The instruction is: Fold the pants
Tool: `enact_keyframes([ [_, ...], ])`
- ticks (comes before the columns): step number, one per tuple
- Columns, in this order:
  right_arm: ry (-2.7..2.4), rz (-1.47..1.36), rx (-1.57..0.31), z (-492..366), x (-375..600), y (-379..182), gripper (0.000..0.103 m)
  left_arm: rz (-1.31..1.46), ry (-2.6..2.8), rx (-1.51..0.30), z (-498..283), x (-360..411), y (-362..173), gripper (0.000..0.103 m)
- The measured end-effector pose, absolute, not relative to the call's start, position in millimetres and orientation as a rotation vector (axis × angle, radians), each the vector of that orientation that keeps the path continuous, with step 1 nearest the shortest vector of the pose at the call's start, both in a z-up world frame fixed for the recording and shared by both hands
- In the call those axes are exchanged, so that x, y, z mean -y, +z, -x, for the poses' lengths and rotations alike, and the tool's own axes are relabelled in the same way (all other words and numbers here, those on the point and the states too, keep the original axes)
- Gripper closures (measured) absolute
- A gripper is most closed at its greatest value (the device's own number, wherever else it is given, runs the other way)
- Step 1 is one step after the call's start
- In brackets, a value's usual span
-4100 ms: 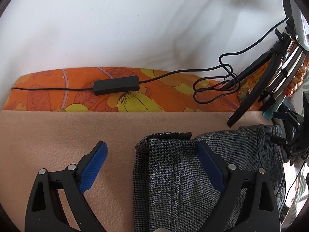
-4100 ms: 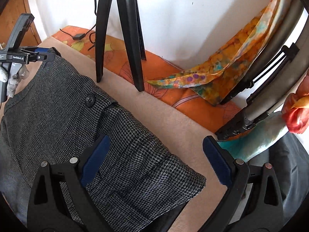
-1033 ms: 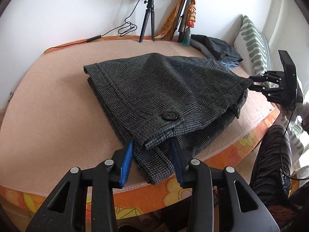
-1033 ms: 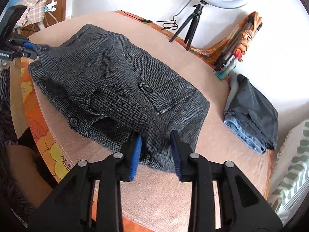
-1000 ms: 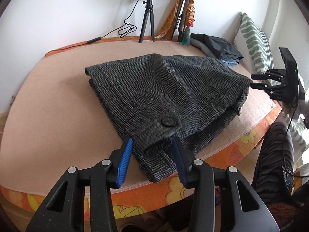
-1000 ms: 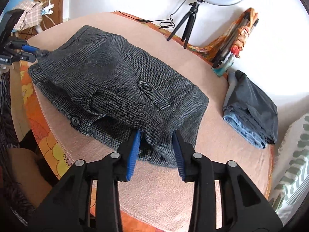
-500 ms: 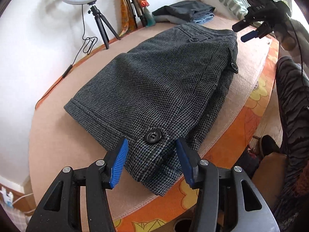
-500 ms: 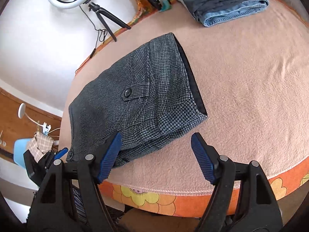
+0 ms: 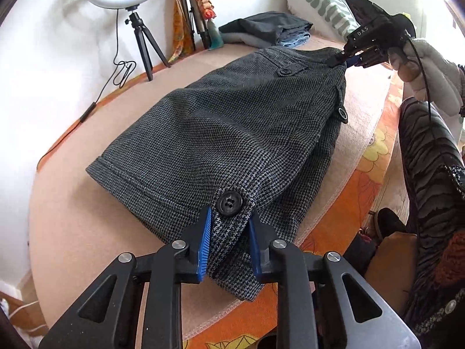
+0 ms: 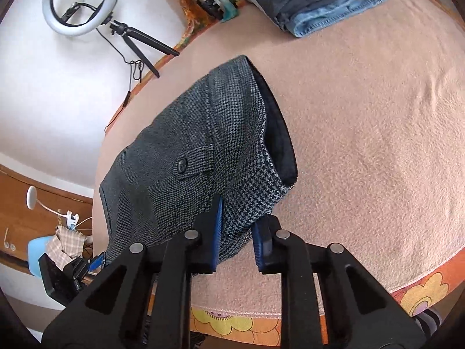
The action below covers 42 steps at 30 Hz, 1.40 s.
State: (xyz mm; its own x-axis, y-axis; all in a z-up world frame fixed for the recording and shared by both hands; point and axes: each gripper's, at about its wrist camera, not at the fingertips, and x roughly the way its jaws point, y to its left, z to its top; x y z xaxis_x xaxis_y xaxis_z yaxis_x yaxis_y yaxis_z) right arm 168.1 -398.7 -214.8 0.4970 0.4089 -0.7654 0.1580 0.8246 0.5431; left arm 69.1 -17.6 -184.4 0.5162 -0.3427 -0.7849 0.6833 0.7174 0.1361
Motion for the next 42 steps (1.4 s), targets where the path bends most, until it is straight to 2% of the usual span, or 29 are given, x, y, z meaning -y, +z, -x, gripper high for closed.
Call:
enact_keyframes([
  [5,0.210,-0.571,-1.036,-157,399,-193,0.086,-0.477,-0.685,-0.830,-53,18,-182,0.082],
  [12,0.145,-0.529,-1.129,-156,408,-236,0.087,-0.488,-0.737,-0.883,-46,31,-204,0.082],
  [15,0.149,-0.487,-1.131,-159,405,-236,0.087,-0.465,-0.745,-0.902,-50,29,-202,0.081],
  [18,0.171,-0.417,-1.152,-161,400,-226,0.081,-0.445,-0.740,-0.912,-53,26,-195,0.076],
  [21,0.181,-0.349,-1.158,-157,398,-207,0.072,-0.375,-0.721,-0.928,-58,15,-183,0.071],
  [26,0.225,-0.208,-1.082,-151,387,-166,0.065,-0.236,-0.681,-0.874,-68,-12,-148,0.060],
  [28,0.266,-0.175,-1.043,-157,380,-150,0.051,-0.176,-0.647,-0.849,-79,-24,-134,0.059],
  [29,0.285,-0.163,-1.025,-162,376,-143,0.049,-0.157,-0.632,-0.839,-86,-29,-128,0.059],
  [35,0.413,-0.084,-0.973,-211,334,-128,0.047,-0.158,-0.519,-0.799,-132,-40,-116,0.059],
  [39,0.493,-0.097,-1.007,-255,309,-136,0.047,-0.140,-0.470,-0.818,-162,-41,-124,0.059],
  [42,0.534,-0.084,-1.041,-288,291,-147,0.043,-0.102,-0.463,-0.820,-180,-38,-130,0.059],
])
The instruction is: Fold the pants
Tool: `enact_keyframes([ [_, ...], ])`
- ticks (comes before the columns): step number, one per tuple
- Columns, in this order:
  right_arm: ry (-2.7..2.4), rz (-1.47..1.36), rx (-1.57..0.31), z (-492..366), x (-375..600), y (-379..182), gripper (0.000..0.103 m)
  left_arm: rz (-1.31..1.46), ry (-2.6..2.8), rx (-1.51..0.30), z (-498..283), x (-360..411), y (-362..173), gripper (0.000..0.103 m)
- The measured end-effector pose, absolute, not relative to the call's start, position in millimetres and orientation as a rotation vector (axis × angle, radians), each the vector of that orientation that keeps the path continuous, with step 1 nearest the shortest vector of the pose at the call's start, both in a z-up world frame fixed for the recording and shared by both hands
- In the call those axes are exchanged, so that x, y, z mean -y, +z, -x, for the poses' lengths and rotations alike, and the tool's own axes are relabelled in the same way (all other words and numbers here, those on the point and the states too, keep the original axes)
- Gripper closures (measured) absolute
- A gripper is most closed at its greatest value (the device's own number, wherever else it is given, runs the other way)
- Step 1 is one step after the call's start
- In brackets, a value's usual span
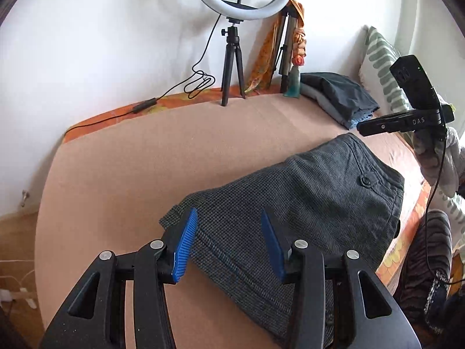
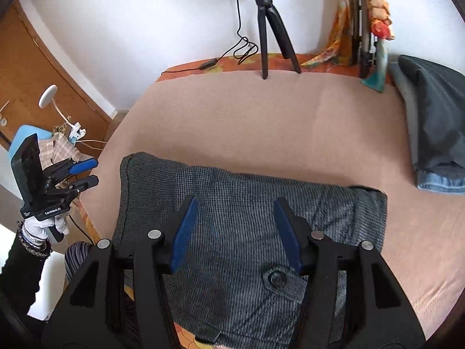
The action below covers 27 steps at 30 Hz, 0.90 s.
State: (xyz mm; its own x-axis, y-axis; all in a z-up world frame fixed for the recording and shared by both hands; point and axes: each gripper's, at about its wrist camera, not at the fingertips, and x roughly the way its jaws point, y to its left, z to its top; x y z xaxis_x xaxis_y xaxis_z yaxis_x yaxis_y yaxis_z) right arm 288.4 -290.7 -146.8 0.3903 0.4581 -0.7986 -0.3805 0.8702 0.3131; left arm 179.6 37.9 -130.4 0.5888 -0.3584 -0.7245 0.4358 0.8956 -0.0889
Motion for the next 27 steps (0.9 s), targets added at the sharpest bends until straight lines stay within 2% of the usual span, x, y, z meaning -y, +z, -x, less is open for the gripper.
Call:
enact_keyframes([
  [6,0.629,-0.065,-1.164,-345,257,-184,0.036,-0.112,-0.462,-0.822,-206,-29,-141,0.059],
  [14,0.765,-0.157,-1.332,-382,233,-244,0.036,-0.134,-0.453,-0.842,-235,-23,-153,0.059],
  [19,0.844,-0.191,-1.352,-373,227,-254,0.036,-0.165,-0.470,-0.868,-245,-14,-164,0.059],
  [20,0.855,-0.193,-1.350,-370,225,-255,0.039,-0.173,-0.473,-0.876,-245,-12,-167,0.059],
  [22,0.870,-0.197,-1.349,-364,223,-255,0.062,-0.201,-0.475,-0.900,-248,-7,-175,0.059],
  [23,0.873,-0.200,-1.340,-361,222,-254,0.067,-0.211,-0.477,-0.911,-248,-5,-179,0.059],
  [25,0.883,-0.188,-1.318,-352,218,-250,0.087,-0.223,-0.478,-0.931,-247,-2,-187,0.059],
  [27,0.874,-0.138,-1.276,-339,212,-242,0.091,-0.223,-0.482,-0.939,-244,-3,-188,0.059],
])
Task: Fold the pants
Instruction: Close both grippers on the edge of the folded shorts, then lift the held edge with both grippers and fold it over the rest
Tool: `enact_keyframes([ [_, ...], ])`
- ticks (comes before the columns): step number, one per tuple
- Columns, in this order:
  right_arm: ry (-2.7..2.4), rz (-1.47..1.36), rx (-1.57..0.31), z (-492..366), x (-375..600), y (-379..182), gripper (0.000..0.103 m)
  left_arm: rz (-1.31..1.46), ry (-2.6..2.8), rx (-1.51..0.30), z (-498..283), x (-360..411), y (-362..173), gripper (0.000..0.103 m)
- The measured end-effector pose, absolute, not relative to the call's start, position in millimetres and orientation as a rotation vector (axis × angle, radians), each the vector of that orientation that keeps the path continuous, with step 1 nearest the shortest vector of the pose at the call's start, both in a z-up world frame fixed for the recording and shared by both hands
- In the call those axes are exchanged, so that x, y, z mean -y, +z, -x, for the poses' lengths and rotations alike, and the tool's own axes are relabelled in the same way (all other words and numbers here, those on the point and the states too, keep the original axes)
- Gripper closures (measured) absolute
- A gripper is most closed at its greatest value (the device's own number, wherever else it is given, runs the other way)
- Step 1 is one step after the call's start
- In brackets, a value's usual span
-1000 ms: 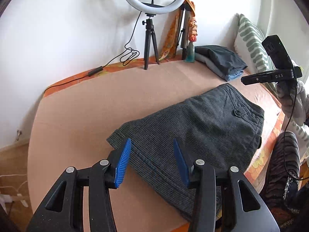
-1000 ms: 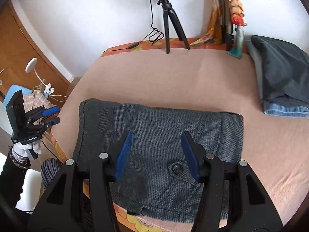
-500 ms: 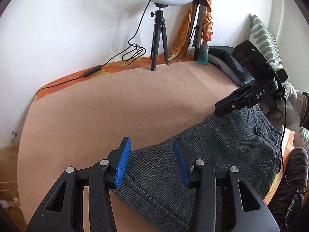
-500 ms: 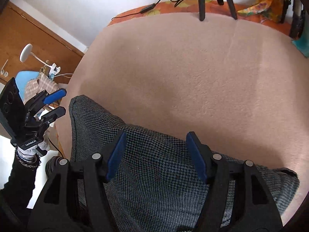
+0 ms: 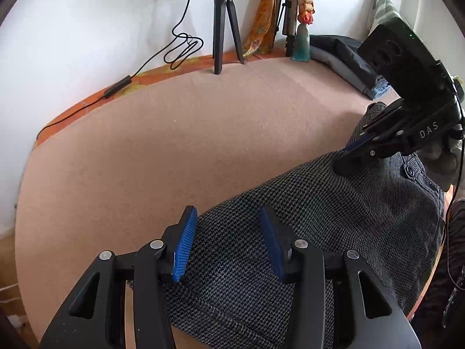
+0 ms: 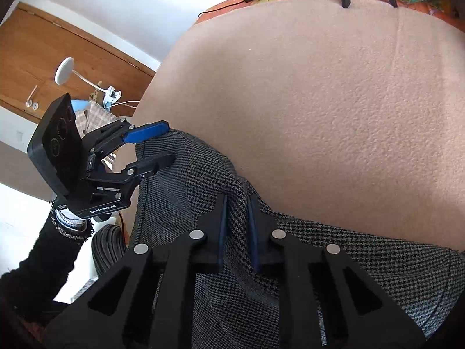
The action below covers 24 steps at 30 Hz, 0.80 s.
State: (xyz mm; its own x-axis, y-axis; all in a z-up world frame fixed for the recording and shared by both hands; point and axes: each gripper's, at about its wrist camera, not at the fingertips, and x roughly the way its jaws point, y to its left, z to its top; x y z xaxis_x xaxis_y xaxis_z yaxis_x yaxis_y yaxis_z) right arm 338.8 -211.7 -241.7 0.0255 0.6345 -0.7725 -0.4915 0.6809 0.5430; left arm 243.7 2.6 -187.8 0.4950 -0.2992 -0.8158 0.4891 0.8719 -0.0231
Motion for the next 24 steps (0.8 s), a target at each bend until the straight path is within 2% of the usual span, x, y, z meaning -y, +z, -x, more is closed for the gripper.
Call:
enact_keyframes([
  [8,0.862,0.324,-0.882,-236,181,-195,0.095,-0.133,-0.514,-0.861,-221,-17,-148,0.059],
  [14,0.864,0.368,-0.972,-224,176,-215,0.094,-0.300,-0.520,-0.972,-215,8,-188,0.059],
  [15,0.867,0.336,-0.997,-230,185,-211,0.092,-0.312,-0.525,-0.990,-214,12,-195,0.059],
  [17,0.877,0.255,-1.023,-243,191,-204,0.080,-0.327,-0.528,-1.002,-213,17,-203,0.059],
  [18,0.887,0.215,-1.027,-248,200,-199,0.067,-0.331,-0.529,-0.997,-211,19,-204,0.059],
  [19,0.886,0.177,-1.025,-255,206,-195,0.058,-0.327,-0.532,-0.990,-211,20,-204,0.059],
  [22,0.872,0.072,-1.036,-284,211,-188,0.046,-0.297,-0.539,-0.987,-213,18,-204,0.059],
  [24,0.868,0.029,-1.070,-303,207,-192,0.044,-0.286,-0.541,-0.984,-213,18,-204,0.059],
])
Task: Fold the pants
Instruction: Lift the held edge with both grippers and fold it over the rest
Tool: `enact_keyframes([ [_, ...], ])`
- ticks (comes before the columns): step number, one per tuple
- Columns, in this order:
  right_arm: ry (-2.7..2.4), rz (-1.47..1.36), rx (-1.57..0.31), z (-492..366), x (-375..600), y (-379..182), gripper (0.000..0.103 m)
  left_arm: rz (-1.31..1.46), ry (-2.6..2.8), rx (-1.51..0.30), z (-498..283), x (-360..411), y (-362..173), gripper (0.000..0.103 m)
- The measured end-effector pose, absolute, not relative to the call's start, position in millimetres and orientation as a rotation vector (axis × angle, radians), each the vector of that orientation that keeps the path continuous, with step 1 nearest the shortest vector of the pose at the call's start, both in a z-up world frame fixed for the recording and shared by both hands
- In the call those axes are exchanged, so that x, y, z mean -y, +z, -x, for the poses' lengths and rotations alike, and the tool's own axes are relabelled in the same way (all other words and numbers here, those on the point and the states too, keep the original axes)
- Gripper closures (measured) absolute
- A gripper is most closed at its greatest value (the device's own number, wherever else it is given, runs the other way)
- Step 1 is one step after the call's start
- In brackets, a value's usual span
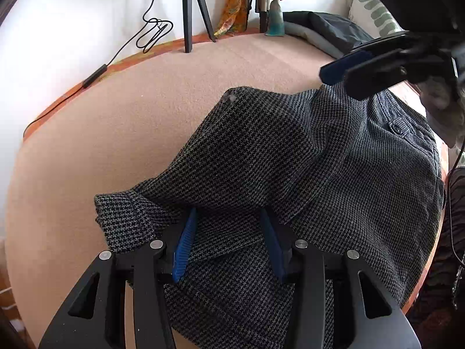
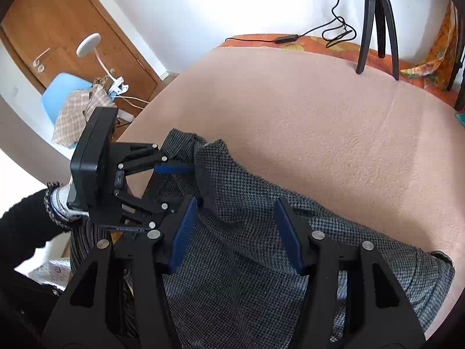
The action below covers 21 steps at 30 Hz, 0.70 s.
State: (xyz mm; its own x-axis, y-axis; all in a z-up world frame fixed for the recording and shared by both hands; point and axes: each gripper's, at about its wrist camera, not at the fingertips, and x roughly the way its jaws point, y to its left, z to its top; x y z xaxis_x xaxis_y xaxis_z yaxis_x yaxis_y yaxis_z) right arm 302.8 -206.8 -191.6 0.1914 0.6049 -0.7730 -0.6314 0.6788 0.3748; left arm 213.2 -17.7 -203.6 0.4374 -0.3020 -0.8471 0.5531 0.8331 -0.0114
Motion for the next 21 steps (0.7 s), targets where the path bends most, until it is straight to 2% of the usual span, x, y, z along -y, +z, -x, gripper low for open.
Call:
enact_keyframes([
  [3,0.873,0.053,-1.096,-322,194,-200,0.039,-0.289,-0.544,-0.978,-212,18,-203,0.059],
  [9,0.978,0.093,-1.105,-332,158,-215,0.039,-0.283,-0.550,-0.973,-213,17,-201,0.059],
  [11,1.015,0.116,-1.107,-328,145,-218,0.064,-0.290,-0.545,-0.970,-213,16,-198,0.059],
  [12,1.005,0.156,-1.105,-326,140,-219,0.088,-0.293,-0.534,-0.962,-212,13,-195,0.059],
  [17,0.913,0.288,-1.019,-328,129,-203,0.091,-0.203,-0.440,-0.880,-204,-19,-162,0.054],
  [21,0.868,0.343,-1.022,-350,118,-205,0.092,-0.151,-0.374,-0.884,-210,-38,-156,0.054],
])
